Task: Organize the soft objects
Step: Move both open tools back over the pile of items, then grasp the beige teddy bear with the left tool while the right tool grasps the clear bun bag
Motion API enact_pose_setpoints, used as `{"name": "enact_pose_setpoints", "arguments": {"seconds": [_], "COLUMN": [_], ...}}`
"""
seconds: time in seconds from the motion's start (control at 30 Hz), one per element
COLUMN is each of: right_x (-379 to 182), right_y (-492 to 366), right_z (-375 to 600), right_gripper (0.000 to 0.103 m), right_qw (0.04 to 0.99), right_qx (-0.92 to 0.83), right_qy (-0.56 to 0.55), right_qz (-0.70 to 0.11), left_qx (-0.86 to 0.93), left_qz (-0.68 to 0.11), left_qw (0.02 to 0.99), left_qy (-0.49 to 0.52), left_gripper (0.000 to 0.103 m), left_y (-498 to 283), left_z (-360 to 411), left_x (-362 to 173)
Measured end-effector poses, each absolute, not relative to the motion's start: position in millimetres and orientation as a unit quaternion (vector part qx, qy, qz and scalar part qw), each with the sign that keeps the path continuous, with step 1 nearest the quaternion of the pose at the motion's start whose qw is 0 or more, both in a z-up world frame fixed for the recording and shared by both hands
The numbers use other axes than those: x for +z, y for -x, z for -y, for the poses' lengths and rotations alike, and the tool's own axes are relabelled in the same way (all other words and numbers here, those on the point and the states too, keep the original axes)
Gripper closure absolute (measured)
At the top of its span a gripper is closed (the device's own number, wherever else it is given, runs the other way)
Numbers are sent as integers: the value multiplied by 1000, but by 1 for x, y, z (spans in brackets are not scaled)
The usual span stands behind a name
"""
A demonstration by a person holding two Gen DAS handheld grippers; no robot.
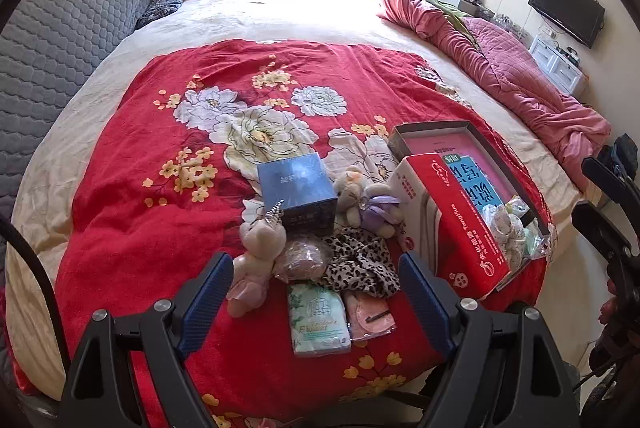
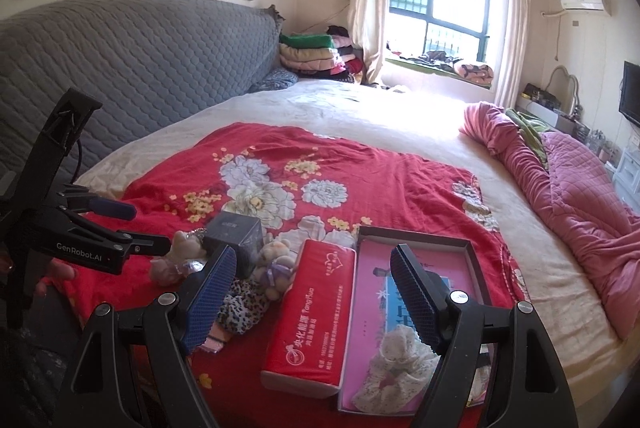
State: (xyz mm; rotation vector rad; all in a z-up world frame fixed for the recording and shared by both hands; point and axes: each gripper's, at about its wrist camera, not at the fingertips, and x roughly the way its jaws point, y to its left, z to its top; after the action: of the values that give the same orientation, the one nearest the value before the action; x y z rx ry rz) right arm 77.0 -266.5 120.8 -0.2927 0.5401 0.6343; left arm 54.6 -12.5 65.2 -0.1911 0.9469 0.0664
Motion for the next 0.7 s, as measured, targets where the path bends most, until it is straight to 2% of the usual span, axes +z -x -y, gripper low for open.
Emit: {"name": "enact_pose_setpoints", "arguments": {"seconds": [0.33,0.7], "right_x": [114,84], "right_y": [-76,-75], "right_z": [243,207], "right_gripper": [22,22], "right_qw": [890,865], "right_qx": [335,352], "right_qy": [158,214], "right_qz": [-265,-286], "left_qx": [66,68], "left_qz": [-459,-490], "left_qw": [879,861], "left_qy": [108,122], "left_gripper": [19,19], "left_y": [-43,-41], "left_z": [-25,-45], "left_x": [53,11]}}
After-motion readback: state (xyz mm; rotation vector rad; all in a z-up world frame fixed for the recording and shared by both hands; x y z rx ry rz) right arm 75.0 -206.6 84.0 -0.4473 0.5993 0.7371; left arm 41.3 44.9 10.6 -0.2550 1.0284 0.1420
